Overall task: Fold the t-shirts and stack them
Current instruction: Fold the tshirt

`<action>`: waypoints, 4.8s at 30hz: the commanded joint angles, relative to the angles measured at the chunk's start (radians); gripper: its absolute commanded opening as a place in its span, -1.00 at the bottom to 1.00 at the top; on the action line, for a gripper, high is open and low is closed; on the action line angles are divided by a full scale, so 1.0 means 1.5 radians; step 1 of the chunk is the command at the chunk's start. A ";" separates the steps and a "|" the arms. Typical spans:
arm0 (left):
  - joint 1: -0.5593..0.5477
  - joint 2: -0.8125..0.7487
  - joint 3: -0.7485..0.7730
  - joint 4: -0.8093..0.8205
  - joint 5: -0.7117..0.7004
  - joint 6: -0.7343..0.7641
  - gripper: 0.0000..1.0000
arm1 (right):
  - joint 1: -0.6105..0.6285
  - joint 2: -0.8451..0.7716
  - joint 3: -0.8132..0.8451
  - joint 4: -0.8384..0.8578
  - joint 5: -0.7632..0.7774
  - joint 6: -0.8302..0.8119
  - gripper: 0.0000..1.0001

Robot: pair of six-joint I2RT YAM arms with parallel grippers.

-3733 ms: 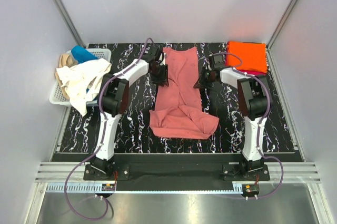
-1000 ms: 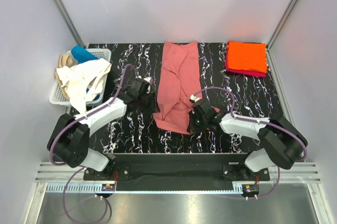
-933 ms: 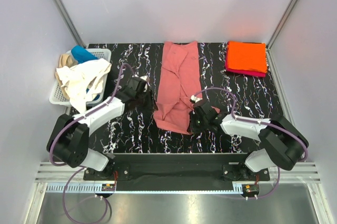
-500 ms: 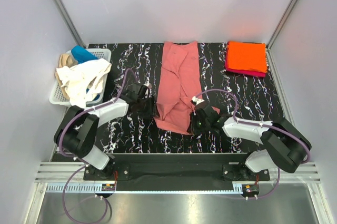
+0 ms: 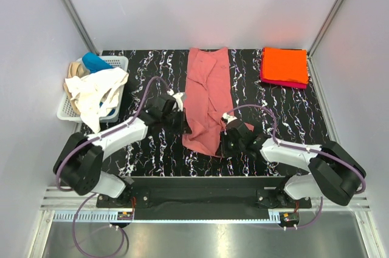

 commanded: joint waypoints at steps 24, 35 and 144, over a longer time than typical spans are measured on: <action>-0.143 -0.098 -0.056 -0.085 -0.063 0.008 -0.17 | 0.040 -0.131 0.048 -0.168 0.055 0.107 -0.64; -0.142 -0.069 -0.062 -0.063 -0.115 -0.039 -0.18 | 0.040 0.054 0.118 -0.108 0.115 0.072 -0.70; -0.196 0.000 -0.031 0.038 -0.019 -0.116 0.22 | 0.010 -0.182 0.170 -0.390 0.259 0.196 -0.19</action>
